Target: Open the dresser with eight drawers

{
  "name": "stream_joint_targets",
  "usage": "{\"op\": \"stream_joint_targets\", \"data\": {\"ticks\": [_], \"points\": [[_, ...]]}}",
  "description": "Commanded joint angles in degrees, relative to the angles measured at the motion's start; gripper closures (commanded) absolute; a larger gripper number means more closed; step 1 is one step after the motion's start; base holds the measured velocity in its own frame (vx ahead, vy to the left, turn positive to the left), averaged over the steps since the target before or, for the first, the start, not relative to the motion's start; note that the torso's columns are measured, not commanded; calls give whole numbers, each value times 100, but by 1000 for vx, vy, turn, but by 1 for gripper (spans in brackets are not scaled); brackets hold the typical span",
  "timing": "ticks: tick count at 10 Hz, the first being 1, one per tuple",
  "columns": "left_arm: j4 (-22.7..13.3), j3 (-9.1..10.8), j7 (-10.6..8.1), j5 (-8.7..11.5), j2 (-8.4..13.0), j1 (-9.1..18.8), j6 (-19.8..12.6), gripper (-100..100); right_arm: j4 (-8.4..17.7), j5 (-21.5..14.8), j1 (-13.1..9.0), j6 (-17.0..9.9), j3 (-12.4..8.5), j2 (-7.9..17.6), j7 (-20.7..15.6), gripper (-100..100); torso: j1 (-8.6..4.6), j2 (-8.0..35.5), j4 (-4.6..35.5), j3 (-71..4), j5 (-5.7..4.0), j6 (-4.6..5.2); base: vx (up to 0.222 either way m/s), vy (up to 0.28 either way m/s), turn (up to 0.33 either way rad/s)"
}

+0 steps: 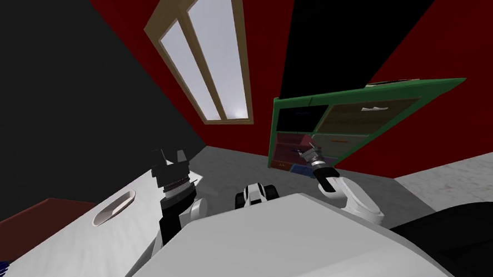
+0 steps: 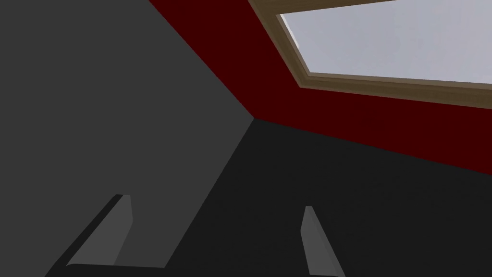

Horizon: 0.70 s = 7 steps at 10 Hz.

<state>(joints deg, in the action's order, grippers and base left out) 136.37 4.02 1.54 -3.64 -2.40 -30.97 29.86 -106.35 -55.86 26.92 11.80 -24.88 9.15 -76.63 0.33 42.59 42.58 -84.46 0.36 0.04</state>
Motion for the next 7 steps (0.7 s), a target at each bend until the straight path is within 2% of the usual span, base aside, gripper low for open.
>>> {"op": "stream_joint_targets", "data": {"ticks": [1,2,7], "points": [[0,0,0,0,0,0,0,0,-101,-14,88,-124,26,80,128,-100,16,9,10,3,14,-2,-4,6,16],[0,0,0,0,0,0,0,0,-95,-18,105,-154,34,84,154,0,12,5,2,4,5,-1,0,0,0],[0,0,0,0,0,0,0,0,-30,-29,142,-164,59,64,143,0,-22,-21,-20,-8,-24,-3,0,0,0]]}}
